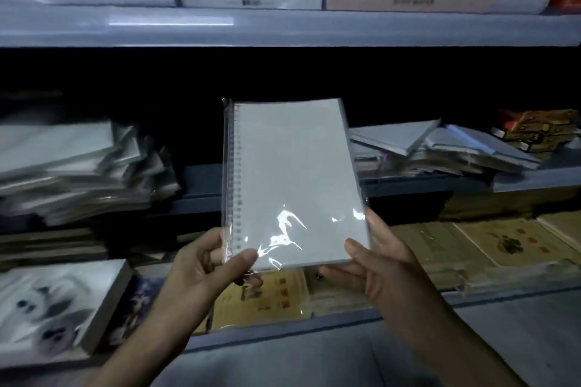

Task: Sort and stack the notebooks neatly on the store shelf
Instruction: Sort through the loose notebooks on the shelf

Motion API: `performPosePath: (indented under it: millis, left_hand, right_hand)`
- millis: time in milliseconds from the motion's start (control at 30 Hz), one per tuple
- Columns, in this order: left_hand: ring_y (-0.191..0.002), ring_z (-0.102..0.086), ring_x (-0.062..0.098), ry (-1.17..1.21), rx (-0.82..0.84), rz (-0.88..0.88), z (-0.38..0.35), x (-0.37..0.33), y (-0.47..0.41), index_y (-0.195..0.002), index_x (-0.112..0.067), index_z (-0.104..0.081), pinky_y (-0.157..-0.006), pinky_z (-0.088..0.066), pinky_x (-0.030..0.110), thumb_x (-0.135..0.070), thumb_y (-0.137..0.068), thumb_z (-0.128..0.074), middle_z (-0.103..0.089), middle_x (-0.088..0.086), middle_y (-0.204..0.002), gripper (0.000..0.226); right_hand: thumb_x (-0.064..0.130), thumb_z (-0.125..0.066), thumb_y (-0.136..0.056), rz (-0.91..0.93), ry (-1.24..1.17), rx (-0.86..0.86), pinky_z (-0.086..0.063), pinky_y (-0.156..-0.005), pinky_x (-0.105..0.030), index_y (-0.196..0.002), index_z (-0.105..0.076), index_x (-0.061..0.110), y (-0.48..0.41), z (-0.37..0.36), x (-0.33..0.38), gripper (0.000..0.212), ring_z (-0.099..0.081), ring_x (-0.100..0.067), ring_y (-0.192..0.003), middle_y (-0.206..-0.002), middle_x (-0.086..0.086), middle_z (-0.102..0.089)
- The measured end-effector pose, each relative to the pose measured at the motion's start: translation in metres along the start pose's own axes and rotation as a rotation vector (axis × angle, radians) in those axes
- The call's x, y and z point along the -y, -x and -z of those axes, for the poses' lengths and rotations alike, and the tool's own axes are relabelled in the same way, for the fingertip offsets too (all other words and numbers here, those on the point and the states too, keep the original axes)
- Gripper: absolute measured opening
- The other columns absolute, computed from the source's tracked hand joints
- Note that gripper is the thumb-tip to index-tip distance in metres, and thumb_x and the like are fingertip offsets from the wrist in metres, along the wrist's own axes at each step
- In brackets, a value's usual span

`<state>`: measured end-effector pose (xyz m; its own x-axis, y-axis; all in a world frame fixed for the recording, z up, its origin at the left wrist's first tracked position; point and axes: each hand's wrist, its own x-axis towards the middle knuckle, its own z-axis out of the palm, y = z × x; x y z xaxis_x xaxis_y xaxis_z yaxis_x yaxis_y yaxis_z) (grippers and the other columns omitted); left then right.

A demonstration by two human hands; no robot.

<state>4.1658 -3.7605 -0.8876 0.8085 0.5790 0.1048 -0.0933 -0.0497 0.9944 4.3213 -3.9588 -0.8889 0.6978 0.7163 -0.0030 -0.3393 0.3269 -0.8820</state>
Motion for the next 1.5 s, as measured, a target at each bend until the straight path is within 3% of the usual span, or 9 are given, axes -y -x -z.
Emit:
performPosePath:
  millis: [367, 533, 667, 800, 967, 1100, 1200, 1333, 1500]
  left_hand:
    - [-0.056, -0.065, 0.019, -0.051, -0.199, -0.172, 0.081, -0.02, 0.011, -0.098, -0.007, -0.07, -0.056, -0.049, 0.019, -0.009, -0.1, -0.067, -0.062, 0.012, -0.061, 0.005]
    - [-0.053, -0.048, 0.018, -0.089, -0.398, -0.294, 0.122, -0.036, 0.009, -0.087, -0.013, -0.073, -0.053, -0.038, 0.028, -0.036, -0.101, -0.068, -0.052, 0.014, -0.057, 0.027]
    - [-0.081, -0.075, 0.028, -0.037, -0.499, -0.3, 0.153, -0.055, 0.013, -0.105, -0.019, -0.079, -0.072, -0.061, 0.051, -0.029, -0.104, -0.066, -0.079, 0.002, -0.086, 0.016]
    - [-0.057, -0.054, 0.003, 0.076, -0.573, -0.306, 0.189, -0.075, 0.007, -0.119, -0.018, -0.073, -0.055, -0.042, 0.019, -0.007, -0.102, -0.058, -0.062, -0.008, -0.069, 0.025]
    - [-0.045, -0.03, 0.009, -0.001, -0.665, -0.26, 0.242, -0.109, -0.02, -0.077, -0.011, -0.058, -0.043, -0.022, 0.02, -0.007, -0.102, -0.055, -0.037, -0.004, -0.057, 0.025]
    - [-0.046, -0.047, 0.018, -0.154, -0.791, -0.154, 0.275, -0.102, -0.048, -0.061, -0.01, -0.06, -0.05, -0.044, 0.03, -0.027, -0.087, -0.067, -0.052, -0.006, -0.049, 0.032]
    - [-0.064, -0.066, 0.018, -0.278, -0.974, -0.079, 0.277, -0.076, -0.052, -0.067, -0.017, -0.074, -0.072, -0.057, 0.04, -0.036, -0.088, -0.072, -0.068, -0.006, -0.056, 0.029]
    - [-0.091, -0.073, 0.025, -0.297, -1.082, -0.13, 0.277, -0.072, -0.047, -0.104, -0.023, -0.08, -0.087, -0.059, 0.042, -0.043, -0.09, -0.073, -0.077, -0.002, -0.087, 0.026]
    - [-0.07, -0.064, 0.015, -0.277, -1.107, -0.243, 0.26, -0.063, -0.023, -0.112, -0.028, -0.075, -0.067, -0.048, 0.033, -0.034, -0.097, -0.069, -0.061, -0.006, -0.065, 0.018]
  right_hand:
    - [0.003, -0.056, -0.088, 0.021, 0.044, 0.027, -0.064, -0.073, -0.039, -0.144, -0.054, 0.019, -0.04, -0.088, -0.033, 0.059, -0.071, -0.034, -0.112, -0.133, -0.006, -0.069]
    - [0.003, -0.055, -0.086, 0.032, -0.002, 0.119, -0.064, -0.073, -0.036, -0.141, -0.056, 0.016, -0.058, -0.15, -0.04, 0.057, -0.075, -0.028, -0.104, -0.129, -0.008, -0.071]
    - [0.001, -0.057, -0.091, 0.037, -0.035, 0.179, -0.063, -0.077, -0.035, -0.147, -0.05, 0.015, -0.074, -0.197, -0.046, 0.058, -0.074, -0.031, -0.106, -0.128, -0.01, -0.071]
    - [-0.001, -0.051, -0.101, 0.095, -0.016, 0.243, -0.063, -0.078, -0.034, -0.142, -0.053, 0.006, -0.094, -0.248, -0.049, 0.041, -0.073, -0.03, -0.106, -0.129, -0.015, -0.07]
    - [0.007, -0.046, -0.108, 0.284, 0.286, 0.257, -0.063, -0.069, -0.03, -0.131, -0.053, 0.002, -0.12, -0.306, -0.052, 0.024, -0.077, -0.027, -0.09, -0.113, -0.014, -0.073]
    - [0.037, -0.061, -0.101, 0.42, 0.859, 0.074, -0.042, -0.045, -0.032, -0.091, -0.057, 0.009, -0.152, -0.324, -0.059, 0.03, -0.058, -0.021, -0.046, -0.064, -0.003, -0.066]
    - [0.058, -0.065, -0.092, 0.555, 1.265, -0.087, -0.035, -0.05, -0.036, -0.068, -0.046, 0.012, -0.151, -0.321, -0.073, 0.055, -0.05, -0.022, -0.052, -0.053, 0.0, -0.05]
    - [0.066, -0.056, -0.093, 0.617, 1.278, -0.131, -0.036, -0.05, -0.036, -0.073, -0.05, 0.011, -0.142, -0.319, -0.081, 0.059, -0.053, -0.022, -0.054, -0.055, 0.0, -0.049]
    - [0.07, -0.055, -0.091, 0.506, 1.271, -0.115, -0.056, -0.069, -0.041, -0.1, -0.065, 0.014, -0.141, -0.315, -0.077, 0.057, -0.064, -0.023, -0.072, -0.071, -0.001, -0.066]
